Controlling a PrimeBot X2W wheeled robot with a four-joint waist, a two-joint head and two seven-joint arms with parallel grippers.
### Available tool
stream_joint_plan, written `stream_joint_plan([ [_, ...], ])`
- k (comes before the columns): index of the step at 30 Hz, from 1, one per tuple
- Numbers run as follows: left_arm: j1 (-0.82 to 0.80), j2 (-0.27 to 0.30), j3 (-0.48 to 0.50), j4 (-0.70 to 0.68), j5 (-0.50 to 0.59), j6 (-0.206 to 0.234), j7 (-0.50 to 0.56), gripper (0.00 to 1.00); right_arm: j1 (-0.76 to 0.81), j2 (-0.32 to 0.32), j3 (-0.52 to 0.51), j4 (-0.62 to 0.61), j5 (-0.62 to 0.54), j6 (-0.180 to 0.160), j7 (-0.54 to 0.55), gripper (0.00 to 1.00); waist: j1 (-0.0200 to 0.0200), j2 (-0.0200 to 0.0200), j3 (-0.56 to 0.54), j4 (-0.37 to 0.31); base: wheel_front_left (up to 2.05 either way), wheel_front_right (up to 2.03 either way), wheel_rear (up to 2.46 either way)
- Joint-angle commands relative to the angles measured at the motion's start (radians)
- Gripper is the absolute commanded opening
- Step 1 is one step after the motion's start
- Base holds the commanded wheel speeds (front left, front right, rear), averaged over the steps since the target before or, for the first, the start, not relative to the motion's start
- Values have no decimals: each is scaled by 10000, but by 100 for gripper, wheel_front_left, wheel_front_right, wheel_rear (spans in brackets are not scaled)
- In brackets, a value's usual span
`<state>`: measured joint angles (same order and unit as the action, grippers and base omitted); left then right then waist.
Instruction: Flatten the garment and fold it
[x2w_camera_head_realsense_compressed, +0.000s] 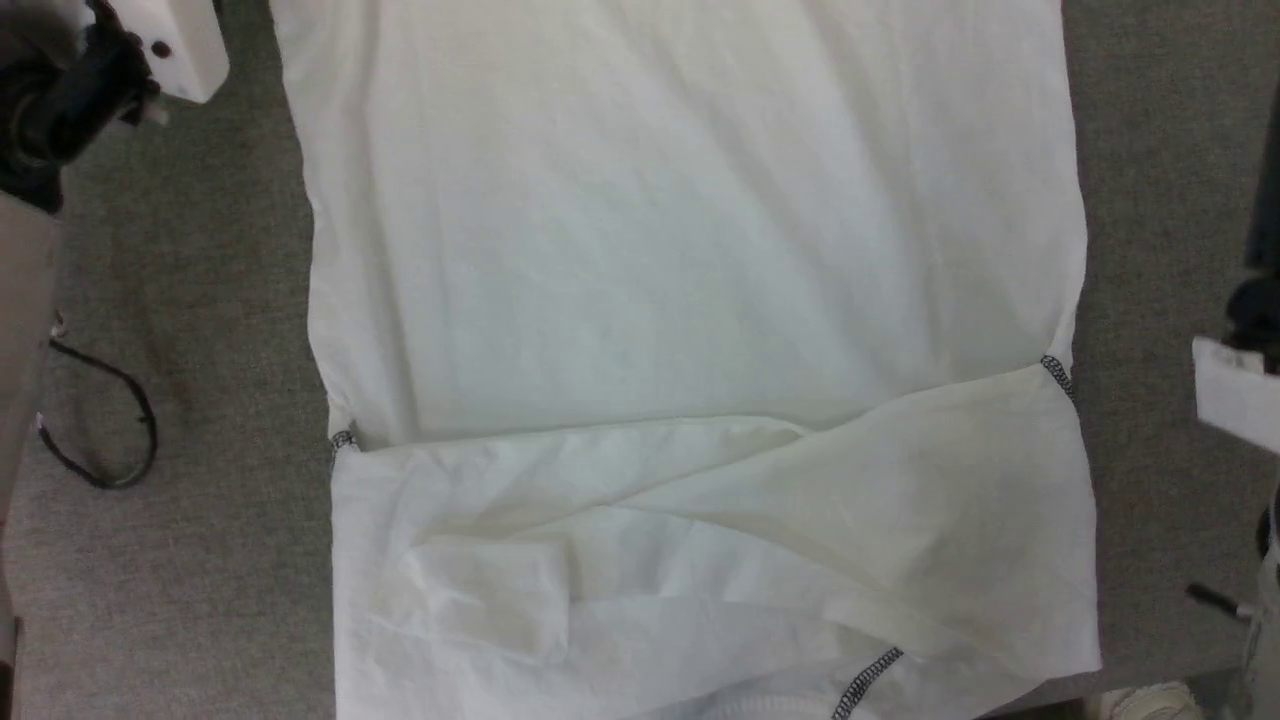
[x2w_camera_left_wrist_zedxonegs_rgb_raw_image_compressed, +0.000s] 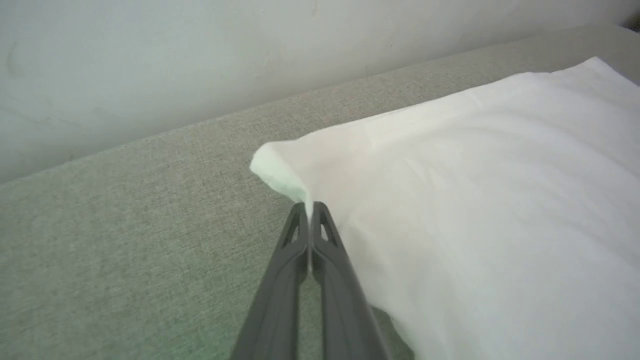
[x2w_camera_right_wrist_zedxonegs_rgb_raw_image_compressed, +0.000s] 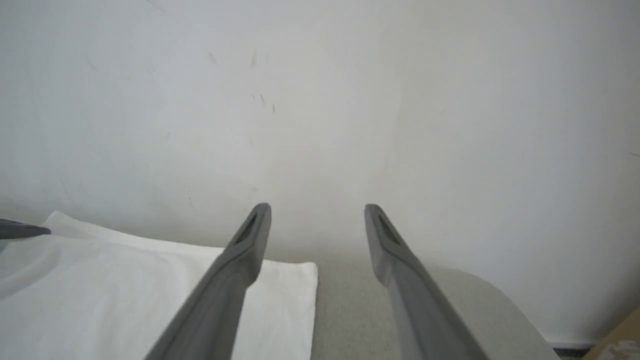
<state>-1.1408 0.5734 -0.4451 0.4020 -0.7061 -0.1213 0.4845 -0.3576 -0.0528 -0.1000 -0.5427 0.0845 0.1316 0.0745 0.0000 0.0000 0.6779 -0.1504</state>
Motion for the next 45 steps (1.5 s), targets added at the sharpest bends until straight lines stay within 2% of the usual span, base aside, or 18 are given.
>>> stream_joint_plan([
  [1, 149, -86, -43, -46, -126, -15, -94, 0, -665, 20, 138, -155, -133, -9, 423, 100, 0, 0, -176, 139, 0, 0, 0],
  [5, 208, -261, -167, -79, -236, -34, -234, 0, -2858, 20, -24, 486, 449, -9, 2063, 100, 0, 0, -267, 285, 0, 0, 0],
  [10, 172, -404, -273, -138, -328, -48, -373, 0, -5152, -314, -179, 2569, 648, -9, 3743, 100, 0, 0, -231, 536, 0, 0, 0],
  [15, 104, -491, -369, -187, -383, -57, -467, 0, -6715, -146, -716, 4816, 356, -9, 5188, 100, 0, 0, -120, 798, 0, 0, 0],
  [25, -108, -741, -560, -355, -442, -64, -540, 0, -8029, 17, -2231, 7803, -1415, -9, 6343, 100, 0, 0, 347, 1263, 0, 0, 0],
  [31, -274, -945, -721, -415, -477, -70, -571, 0, -8309, 23, -2803, 8645, -1483, -9, 7051, 100, 0, 0, 602, 1571, 0, 0, 0],
  [43, -455, -1079, -1016, -321, -610, -82, -726, 0, -8435, 25, -3122, 9468, -1616, -9, 6927, 100, 0, 0, 986, 2046, 0, 0, 0],
  [44, -472, -1062, -1031, -305, -618, -83, -720, 0, -8420, 25, -3113, 9534, -1595, -9, 6952, 70, 0, 0, 1012, 2058, 0, 0, 0],
  [45, -489, -1045, -1045, -290, -625, -84, -717, 0, -8406, 25, -3111, 9596, -1577, -9, 6985, 35, 0, 0, 1034, 2068, 0, 0, 0],
])
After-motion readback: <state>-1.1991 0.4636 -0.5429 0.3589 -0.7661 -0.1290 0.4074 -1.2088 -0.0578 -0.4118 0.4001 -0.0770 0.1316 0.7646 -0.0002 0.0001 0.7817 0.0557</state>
